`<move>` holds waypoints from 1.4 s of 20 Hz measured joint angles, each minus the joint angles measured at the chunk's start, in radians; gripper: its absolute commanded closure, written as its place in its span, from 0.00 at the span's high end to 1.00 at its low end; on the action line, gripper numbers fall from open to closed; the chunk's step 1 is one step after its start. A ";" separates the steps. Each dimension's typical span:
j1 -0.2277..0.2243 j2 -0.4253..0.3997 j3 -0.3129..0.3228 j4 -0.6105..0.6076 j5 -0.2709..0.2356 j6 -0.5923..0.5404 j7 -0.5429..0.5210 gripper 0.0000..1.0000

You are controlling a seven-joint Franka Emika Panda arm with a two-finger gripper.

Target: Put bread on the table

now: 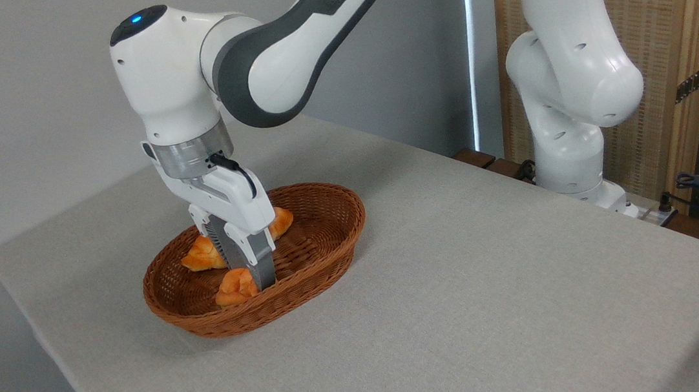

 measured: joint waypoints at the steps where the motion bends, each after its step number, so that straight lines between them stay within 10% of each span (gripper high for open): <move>1: 0.000 0.000 0.000 0.000 0.000 0.000 0.000 0.43; 28: 0.009 -0.081 0.042 0.056 -0.030 -0.004 -0.059 0.46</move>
